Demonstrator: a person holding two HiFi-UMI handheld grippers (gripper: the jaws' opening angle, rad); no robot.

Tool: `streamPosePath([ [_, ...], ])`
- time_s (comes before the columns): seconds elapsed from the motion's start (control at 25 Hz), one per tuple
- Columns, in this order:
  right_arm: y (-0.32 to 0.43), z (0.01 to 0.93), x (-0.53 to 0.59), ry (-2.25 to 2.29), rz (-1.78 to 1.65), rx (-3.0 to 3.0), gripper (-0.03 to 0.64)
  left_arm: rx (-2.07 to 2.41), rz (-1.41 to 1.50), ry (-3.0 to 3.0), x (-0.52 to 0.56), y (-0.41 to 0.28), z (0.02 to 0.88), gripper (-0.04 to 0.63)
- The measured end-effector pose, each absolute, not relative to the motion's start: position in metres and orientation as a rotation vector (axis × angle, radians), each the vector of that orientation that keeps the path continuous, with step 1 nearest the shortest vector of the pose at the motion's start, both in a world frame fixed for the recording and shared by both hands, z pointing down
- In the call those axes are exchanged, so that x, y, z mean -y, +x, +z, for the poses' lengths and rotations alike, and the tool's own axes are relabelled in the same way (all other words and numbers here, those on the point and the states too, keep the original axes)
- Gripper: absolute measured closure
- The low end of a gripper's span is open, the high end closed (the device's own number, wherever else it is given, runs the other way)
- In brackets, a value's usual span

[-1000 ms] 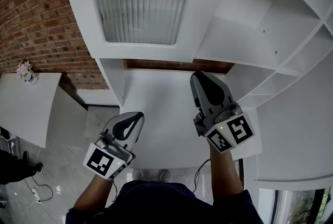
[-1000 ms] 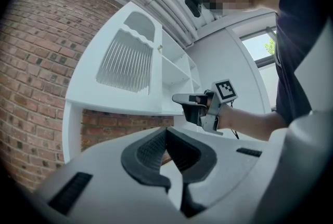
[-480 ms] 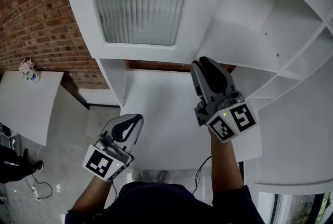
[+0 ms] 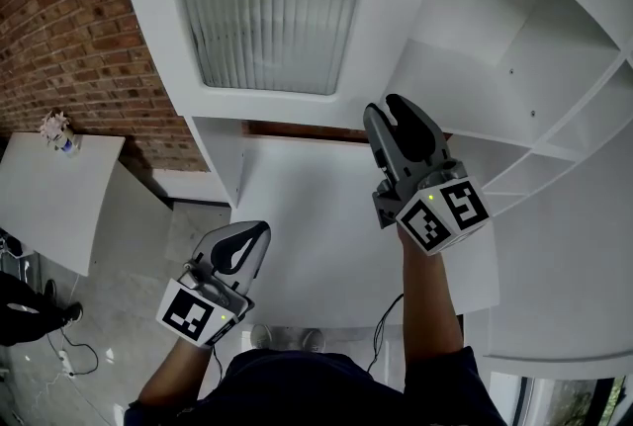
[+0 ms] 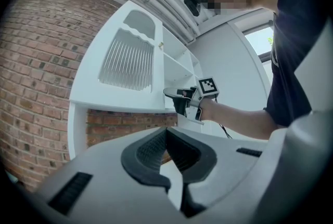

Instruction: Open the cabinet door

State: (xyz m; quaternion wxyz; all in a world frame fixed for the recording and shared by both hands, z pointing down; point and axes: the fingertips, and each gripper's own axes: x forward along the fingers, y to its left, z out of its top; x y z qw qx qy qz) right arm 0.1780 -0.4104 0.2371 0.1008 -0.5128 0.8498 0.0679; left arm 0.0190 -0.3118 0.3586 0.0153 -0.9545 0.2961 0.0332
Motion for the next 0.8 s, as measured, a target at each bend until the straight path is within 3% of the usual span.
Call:
streamPosePath([
  [0.8, 0.1759, 0.2377, 0.4174, -1.457, 0.159, -2.511, 0.492, -0.961, 0.129, -2.963, 0.3161, 0.0154, 0.3544, 0.588],
])
